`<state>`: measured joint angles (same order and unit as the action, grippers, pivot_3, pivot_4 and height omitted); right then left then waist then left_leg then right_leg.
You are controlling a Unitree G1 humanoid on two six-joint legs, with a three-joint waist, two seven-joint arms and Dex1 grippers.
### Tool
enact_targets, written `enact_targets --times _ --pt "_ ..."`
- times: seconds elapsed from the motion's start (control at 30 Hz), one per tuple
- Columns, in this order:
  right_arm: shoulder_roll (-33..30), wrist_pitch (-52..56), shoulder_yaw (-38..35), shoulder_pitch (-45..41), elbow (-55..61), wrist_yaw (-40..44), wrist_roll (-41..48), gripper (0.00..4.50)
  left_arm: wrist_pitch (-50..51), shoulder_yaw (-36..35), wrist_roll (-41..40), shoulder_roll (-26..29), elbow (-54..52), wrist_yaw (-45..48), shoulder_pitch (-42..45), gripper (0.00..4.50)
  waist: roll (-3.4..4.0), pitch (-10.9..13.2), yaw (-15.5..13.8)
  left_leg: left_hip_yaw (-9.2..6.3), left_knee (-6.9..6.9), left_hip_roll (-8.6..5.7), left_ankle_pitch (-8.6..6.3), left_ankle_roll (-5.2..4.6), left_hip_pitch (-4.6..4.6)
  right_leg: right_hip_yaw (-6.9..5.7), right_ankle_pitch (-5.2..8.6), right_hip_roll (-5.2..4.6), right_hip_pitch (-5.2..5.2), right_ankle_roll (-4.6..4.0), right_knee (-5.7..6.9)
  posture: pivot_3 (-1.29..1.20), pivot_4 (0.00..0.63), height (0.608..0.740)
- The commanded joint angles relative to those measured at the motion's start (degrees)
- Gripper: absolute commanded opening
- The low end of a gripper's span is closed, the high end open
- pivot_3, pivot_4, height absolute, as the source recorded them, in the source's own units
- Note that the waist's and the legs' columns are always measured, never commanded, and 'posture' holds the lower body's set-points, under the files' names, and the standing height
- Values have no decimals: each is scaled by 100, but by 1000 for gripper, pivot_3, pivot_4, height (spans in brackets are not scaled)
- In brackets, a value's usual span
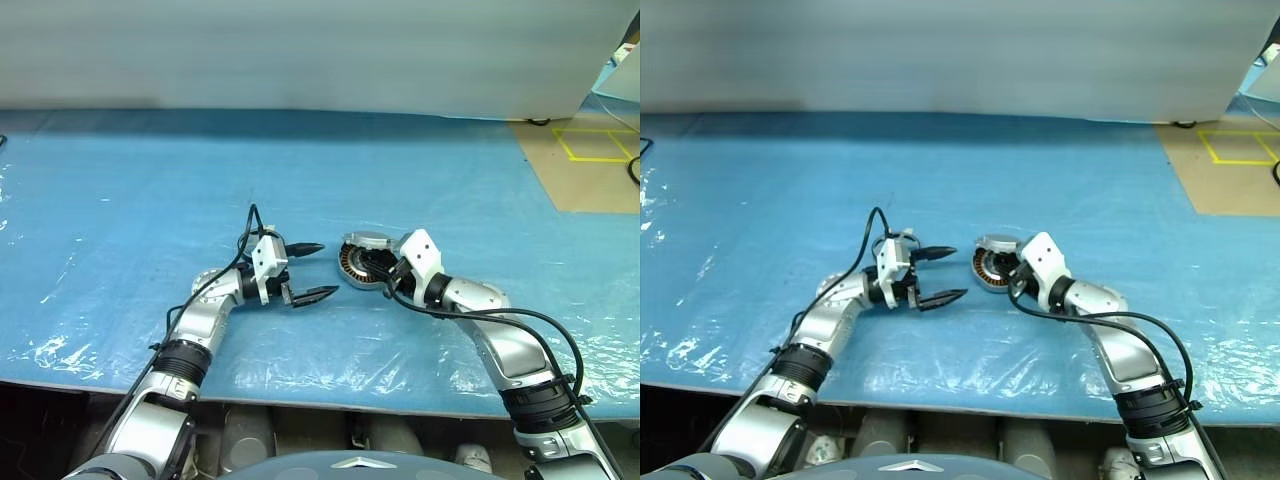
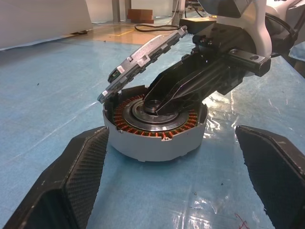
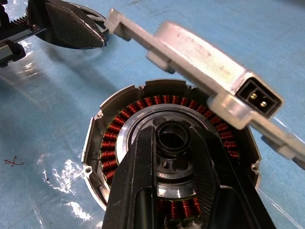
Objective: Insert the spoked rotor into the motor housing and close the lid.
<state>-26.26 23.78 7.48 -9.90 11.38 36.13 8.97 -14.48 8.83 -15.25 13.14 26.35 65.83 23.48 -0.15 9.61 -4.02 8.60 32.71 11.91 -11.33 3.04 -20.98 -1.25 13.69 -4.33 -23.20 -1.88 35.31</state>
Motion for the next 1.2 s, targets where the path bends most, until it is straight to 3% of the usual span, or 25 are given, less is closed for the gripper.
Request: enact_targets --times 0.03,0.1,0.33,0.5,0.6,0.77,0.83,1.2 --pt "28 17 52 40 -24 -2 -20 627 -73 -13 -11 -14 -66 13 -16 4500 0 0 0 0 0 0 0 0 0 0 0 0 0 0 0 0 150 740" --pt "34 19 52 40 -30 -3 -21 627 -78 -15 -8 -14 -65 9 -19 4500 0 0 0 0 0 0 0 0 0 0 0 0 0 0 0 0 150 740" --pt "382 -182 -321 -31 110 -25 451 2859 -64 -11 24 9 -57 -1 -14 4500 0 0 3 0 0 1 0 0 0 0 0 0 0 0 1 0 150 740" --pt "349 -209 -399 -40 75 52 507 2859 -45 -6 29 21 -48 13 -5 4500 0 0 -1 0 0 0 0 0 -2 0 0 -1 -2 0 0 0 150 740" --pt "358 -237 -378 -30 40 -12 474 2241 -42 -6 25 23 -47 15 0 4500 0 0 1 0 0 0 0 0 -2 0 0 0 -2 0 0 0 150 740" --pt "350 -358 -268 -78 -167 -277 99 506 -35 -6 24 22 -64 10 -8 4500 0 0 3 0 0 0 0 0 -1 0 0 0 -2 0 0 0 150 740" --pt "366 -367 -266 -114 -251 -357 8 48 -34 10 47 30 -69 1 -27 4500 0 0 3 0 0 0 0 0 -1 0 0 0 -2 0 0 0 150 740" --pt "563 -134 -42 -67 -163 -303 81 48 -30 5 87 32 -62 -13 -58 4500 0 0 11 0 0 0 0 0 1 0 0 0 -1 0 4 0 150 740"
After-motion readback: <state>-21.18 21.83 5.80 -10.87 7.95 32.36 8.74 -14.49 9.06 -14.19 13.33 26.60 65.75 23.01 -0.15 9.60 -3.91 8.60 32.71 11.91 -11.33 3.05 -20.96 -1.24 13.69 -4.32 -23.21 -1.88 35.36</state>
